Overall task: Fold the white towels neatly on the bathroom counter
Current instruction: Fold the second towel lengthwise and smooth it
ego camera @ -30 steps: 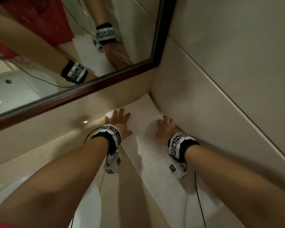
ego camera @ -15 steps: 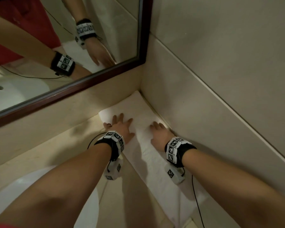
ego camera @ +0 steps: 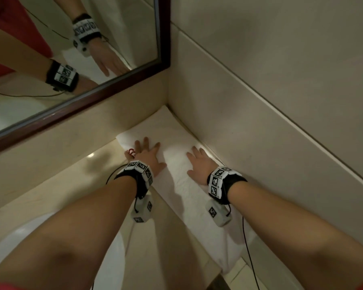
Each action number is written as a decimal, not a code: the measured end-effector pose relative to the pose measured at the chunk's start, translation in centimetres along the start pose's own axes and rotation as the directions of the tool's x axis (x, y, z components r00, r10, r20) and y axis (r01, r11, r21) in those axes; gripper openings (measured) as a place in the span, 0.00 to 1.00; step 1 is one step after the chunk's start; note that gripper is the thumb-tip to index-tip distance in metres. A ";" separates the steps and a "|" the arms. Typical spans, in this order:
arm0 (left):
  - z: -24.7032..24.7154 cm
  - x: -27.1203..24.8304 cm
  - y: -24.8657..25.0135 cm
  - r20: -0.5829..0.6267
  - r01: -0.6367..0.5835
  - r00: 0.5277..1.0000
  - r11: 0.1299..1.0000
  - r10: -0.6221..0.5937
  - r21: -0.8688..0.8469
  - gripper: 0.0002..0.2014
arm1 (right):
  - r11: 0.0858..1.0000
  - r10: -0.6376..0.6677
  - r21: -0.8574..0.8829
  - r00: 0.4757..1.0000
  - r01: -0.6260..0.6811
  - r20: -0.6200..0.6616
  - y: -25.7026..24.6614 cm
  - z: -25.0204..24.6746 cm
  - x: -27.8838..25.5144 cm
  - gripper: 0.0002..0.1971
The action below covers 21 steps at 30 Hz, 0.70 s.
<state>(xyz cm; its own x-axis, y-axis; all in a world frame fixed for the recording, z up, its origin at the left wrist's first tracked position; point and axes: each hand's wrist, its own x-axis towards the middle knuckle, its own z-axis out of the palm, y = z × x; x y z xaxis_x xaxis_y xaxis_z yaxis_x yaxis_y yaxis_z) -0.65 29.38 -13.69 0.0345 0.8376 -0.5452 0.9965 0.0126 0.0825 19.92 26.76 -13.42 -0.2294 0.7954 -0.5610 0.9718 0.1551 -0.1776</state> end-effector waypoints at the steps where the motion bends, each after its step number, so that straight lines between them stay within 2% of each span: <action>1: 0.2 -0.4 0.0 -0.018 0.004 1.000 1.000 -0.004 0.011 0.40 | 1.000 0.012 -0.003 1.000 -0.012 0.013 0.2 0.1 -0.5 0.36; 8: 2.0 -3.7 0.3 -0.061 0.044 0.997 0.998 -0.042 0.037 0.38 | 0.990 0.109 0.076 0.990 -0.116 0.086 2.1 1.1 -5.7 0.36; 11: 2.2 -5.0 0.6 -0.096 0.094 0.991 0.994 -0.098 -0.050 0.34 | 0.987 0.134 0.081 0.986 -0.142 0.094 2.5 1.8 -8.0 0.34; 14: 2.7 -5.9 0.5 -0.053 0.155 0.985 0.974 -0.166 -0.165 0.31 | 0.982 0.158 0.083 0.982 -0.167 0.105 3.0 2.5 -9.6 0.33; 18: 3.4 -6.8 1.1 -0.034 0.137 0.989 0.975 -0.145 -0.174 0.35 | 0.984 0.168 0.028 0.972 -0.175 0.162 3.4 3.4 -10.7 0.34; 21: 4.2 -7.6 2.1 -0.024 0.082 0.996 0.994 -0.084 -0.077 0.42 | 0.990 0.143 -0.026 0.976 -0.141 0.167 3.8 3.7 -10.9 0.39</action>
<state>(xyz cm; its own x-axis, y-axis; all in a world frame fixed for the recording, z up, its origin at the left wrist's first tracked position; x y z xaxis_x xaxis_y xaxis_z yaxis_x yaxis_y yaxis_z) 1.52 20.77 -12.88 -0.0514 0.8466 -0.5297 0.9871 0.1236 0.1017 25.93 16.47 -10.95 -0.0937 0.7004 -0.7076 0.9955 0.0567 -0.0757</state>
